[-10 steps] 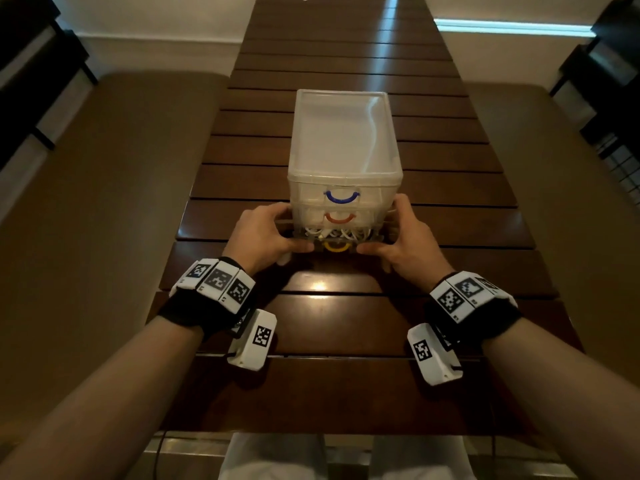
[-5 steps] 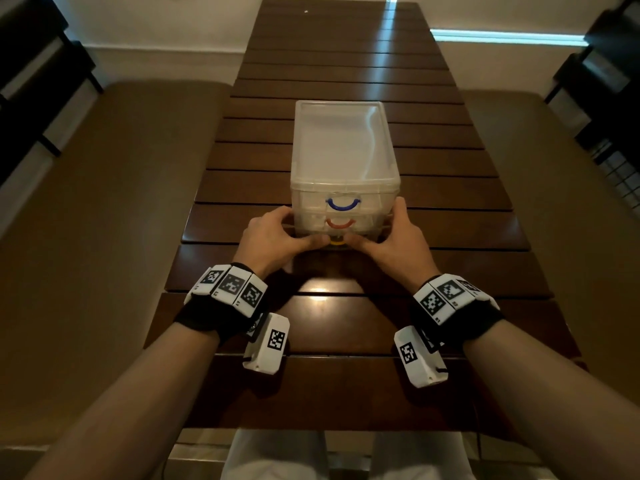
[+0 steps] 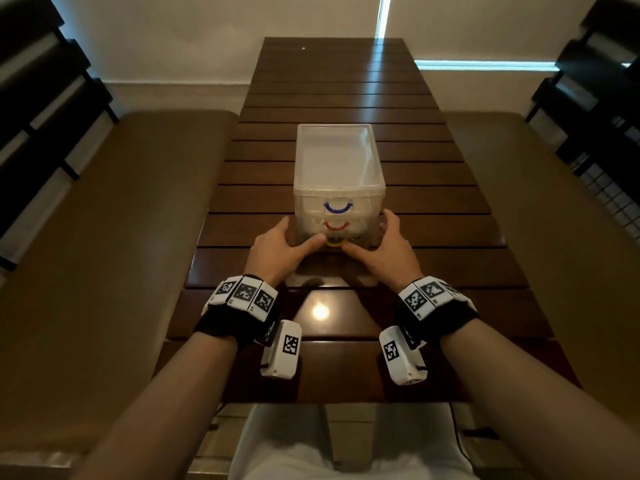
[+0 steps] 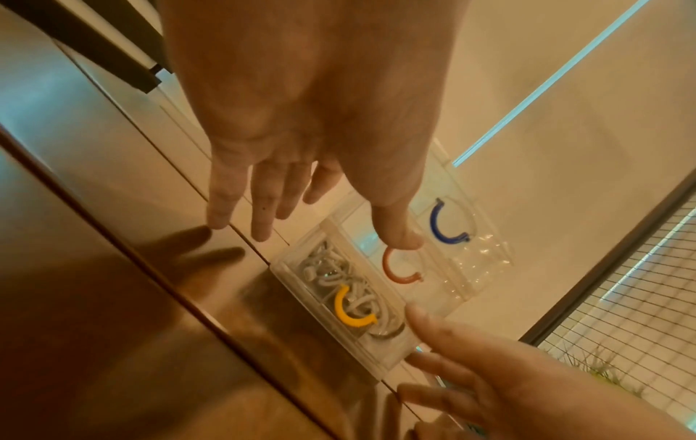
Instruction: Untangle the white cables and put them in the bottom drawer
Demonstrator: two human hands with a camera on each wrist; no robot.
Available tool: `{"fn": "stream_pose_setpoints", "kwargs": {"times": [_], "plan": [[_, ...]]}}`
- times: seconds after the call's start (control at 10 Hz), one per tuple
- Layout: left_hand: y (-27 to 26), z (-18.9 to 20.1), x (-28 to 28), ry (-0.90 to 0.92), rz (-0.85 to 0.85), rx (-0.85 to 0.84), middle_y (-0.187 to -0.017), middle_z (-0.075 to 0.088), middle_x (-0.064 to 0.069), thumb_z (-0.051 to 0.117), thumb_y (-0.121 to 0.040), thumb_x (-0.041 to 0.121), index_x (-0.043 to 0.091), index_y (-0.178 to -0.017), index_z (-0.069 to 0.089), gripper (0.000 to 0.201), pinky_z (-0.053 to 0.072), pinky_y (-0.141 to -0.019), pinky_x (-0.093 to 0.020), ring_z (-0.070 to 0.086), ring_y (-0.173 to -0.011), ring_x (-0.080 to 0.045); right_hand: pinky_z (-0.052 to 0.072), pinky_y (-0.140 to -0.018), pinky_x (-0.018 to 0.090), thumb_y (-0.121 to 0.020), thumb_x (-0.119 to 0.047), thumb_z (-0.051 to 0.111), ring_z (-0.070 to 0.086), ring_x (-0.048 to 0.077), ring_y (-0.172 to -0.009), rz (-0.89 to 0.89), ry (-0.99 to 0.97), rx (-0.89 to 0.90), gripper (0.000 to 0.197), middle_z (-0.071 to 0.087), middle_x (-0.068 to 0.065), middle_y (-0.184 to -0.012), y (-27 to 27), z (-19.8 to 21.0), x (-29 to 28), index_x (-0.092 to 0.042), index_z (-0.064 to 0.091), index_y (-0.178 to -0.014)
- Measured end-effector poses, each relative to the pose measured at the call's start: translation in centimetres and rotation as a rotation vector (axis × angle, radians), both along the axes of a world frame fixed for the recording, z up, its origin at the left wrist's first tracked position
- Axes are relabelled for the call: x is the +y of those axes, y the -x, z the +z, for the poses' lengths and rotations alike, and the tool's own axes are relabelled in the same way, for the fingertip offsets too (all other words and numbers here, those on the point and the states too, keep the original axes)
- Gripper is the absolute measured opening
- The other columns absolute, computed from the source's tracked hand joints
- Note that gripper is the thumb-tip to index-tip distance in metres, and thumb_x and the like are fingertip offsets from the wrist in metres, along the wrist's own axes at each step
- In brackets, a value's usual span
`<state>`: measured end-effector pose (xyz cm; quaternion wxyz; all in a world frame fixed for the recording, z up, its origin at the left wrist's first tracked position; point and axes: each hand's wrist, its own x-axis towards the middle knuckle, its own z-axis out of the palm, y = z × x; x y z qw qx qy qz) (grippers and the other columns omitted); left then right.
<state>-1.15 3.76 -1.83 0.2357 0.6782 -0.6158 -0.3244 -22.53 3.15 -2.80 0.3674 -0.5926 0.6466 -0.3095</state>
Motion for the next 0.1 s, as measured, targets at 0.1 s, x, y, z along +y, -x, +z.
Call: {"fn": "stream_pose_setpoints", "kwargs": {"times": [0.1], "plan": [[-0.52,0.57,2.79,-0.116,-0.076,-0.187,-0.139,0.055,-0.003,0.054,-0.084,0.068,0.021,-0.140,0.047,0.073,0.042,-0.105,-0.041,0.051,-0.127,-0.024,0.046,-0.100,0.034,-0.080,-0.042,0.076,0.053,0.023,-0.124,0.104,-0.149,0.249,0.074,0.054,0.006,-0.139,0.04,0.30,2.58,-0.017,0.041,-0.140]]}}
